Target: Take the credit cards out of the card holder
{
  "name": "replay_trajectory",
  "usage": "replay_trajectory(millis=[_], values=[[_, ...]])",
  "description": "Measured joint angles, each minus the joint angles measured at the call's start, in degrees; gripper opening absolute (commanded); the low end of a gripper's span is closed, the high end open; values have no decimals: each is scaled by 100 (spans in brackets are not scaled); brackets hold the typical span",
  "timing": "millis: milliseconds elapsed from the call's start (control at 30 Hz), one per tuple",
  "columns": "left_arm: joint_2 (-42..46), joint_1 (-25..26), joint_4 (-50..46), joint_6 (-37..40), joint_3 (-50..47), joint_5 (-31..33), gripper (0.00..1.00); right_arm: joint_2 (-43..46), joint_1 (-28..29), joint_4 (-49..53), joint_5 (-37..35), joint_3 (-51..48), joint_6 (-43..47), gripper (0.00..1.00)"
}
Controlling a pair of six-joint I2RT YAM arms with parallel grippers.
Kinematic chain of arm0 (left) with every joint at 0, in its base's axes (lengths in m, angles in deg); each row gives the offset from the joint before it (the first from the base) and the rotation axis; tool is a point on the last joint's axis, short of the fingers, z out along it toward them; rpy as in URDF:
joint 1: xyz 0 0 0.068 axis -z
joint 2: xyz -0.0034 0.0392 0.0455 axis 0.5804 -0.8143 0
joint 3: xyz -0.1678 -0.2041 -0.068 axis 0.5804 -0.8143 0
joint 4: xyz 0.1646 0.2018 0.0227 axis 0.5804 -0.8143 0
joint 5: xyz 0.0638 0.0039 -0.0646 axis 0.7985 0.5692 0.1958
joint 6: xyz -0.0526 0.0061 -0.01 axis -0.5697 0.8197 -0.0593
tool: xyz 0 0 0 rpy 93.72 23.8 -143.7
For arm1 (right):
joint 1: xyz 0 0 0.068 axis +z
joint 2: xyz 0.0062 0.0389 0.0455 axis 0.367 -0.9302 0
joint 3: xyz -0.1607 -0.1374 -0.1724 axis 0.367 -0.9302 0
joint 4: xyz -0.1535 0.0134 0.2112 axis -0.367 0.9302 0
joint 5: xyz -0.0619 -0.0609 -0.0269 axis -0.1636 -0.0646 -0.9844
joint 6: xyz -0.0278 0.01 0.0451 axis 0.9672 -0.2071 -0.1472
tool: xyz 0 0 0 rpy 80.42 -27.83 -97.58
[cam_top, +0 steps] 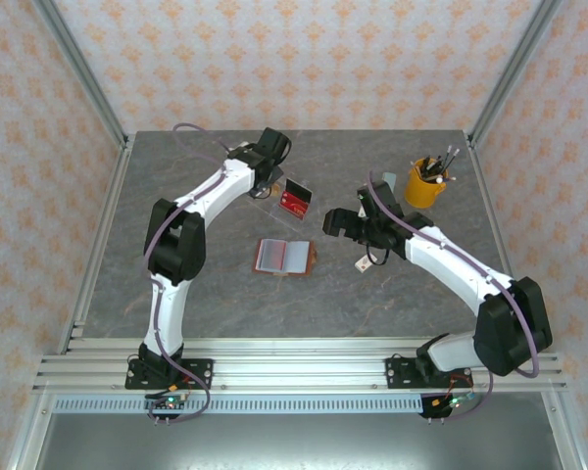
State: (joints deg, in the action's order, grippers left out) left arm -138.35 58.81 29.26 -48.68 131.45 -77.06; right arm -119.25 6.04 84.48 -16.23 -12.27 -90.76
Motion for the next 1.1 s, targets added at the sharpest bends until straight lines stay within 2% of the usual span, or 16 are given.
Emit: replay_trajectory(millis=[167,733,933,1100], values=[[-87,31,15,-61,87,-2,10,0,0,0,0,-20,0,99],[-254,31,87,-59,271,-199,21,2,0,2,-2,-26,0,99],[-262,31,149,92,422,-365,22,2,0,2,-2,-26,2,99],[-234,31,149,446,402,-551,30,2,0,7,-2,-26,4,98]])
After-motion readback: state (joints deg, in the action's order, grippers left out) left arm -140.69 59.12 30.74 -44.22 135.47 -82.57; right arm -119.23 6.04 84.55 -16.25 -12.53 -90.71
